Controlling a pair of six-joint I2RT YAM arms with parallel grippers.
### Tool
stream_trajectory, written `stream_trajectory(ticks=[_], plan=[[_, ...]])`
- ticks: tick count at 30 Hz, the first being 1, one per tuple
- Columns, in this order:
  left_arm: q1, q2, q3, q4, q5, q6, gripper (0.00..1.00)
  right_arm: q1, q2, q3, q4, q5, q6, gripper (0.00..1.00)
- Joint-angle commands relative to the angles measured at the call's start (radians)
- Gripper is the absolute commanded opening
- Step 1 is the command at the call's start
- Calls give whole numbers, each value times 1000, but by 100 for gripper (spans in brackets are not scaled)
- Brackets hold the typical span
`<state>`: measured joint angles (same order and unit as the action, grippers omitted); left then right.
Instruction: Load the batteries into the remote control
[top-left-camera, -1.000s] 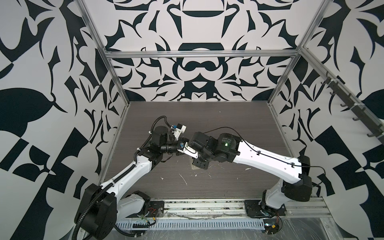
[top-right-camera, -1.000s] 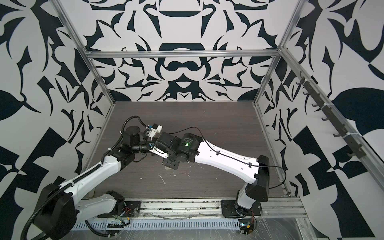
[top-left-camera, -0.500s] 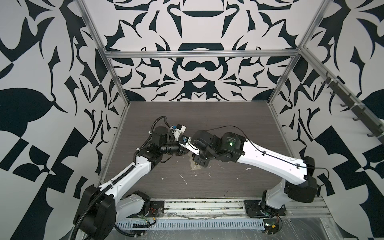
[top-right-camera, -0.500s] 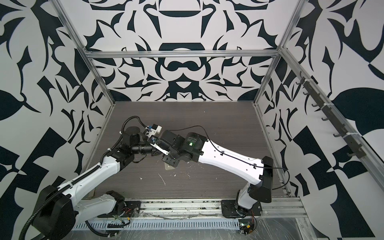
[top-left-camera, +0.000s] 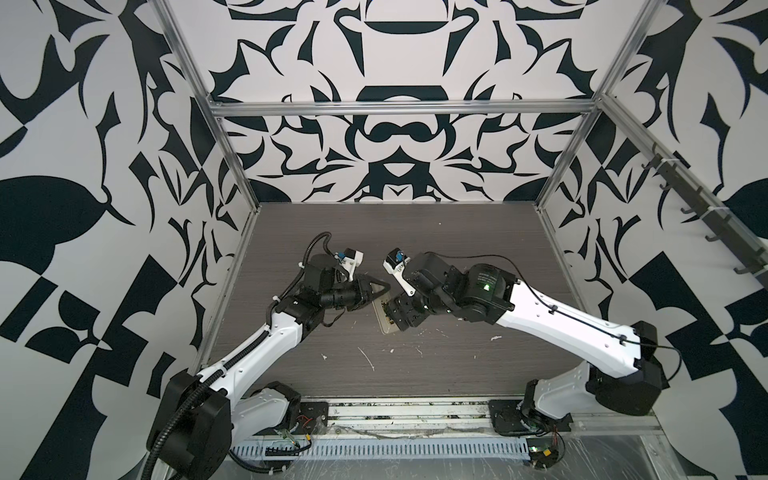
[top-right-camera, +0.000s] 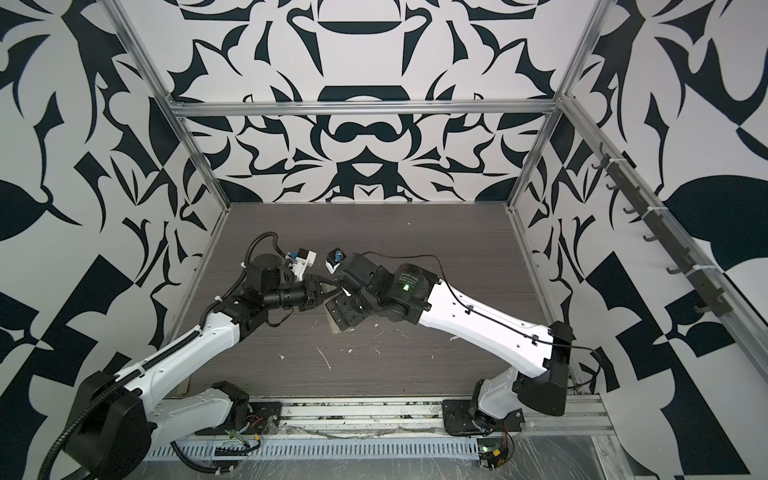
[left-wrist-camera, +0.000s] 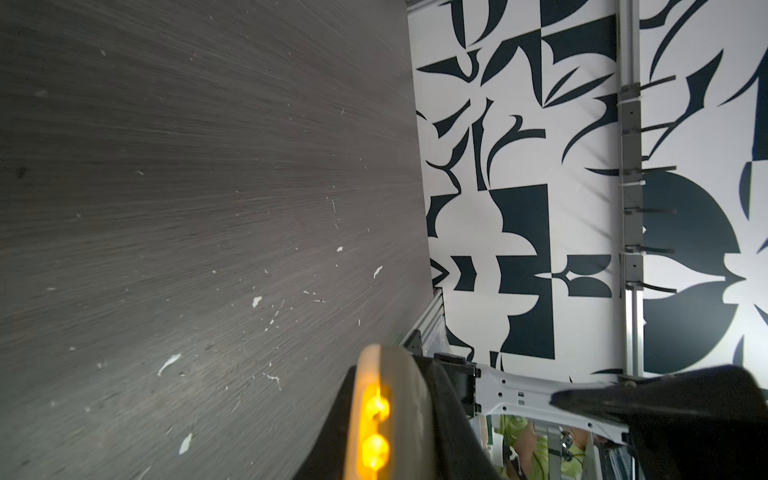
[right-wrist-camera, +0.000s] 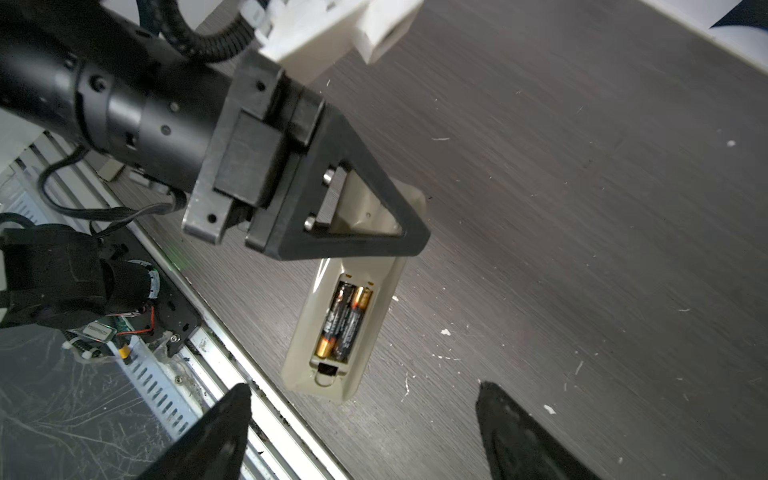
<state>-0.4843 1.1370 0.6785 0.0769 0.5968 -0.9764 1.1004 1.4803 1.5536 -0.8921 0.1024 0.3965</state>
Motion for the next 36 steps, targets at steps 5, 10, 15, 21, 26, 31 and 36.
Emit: stream_trajectory(ticks=[5, 10, 15, 21, 26, 31, 36], plan=[[4, -37, 30, 24, -95, -29, 0, -19, 58, -16, 57, -55, 128, 100], [4, -54, 13, 34, -105, -40, 0, -53, 80, -43, 87, -55, 166, 100], [4, -68, -4, 51, -104, -47, 0, -78, 93, -77, 151, -88, 183, 98], [4, -75, -14, 55, -100, -46, 0, -82, 115, -99, 199, -154, 186, 89], [4, -71, -12, 58, -99, -44, 0, -82, 108, -128, 230, -178, 196, 75], [4, -57, -6, 63, -93, -44, 0, -82, 103, -142, 245, -182, 198, 58], [4, -42, -4, 69, -92, -43, 0, -83, 106, -142, 243, -180, 195, 42]])
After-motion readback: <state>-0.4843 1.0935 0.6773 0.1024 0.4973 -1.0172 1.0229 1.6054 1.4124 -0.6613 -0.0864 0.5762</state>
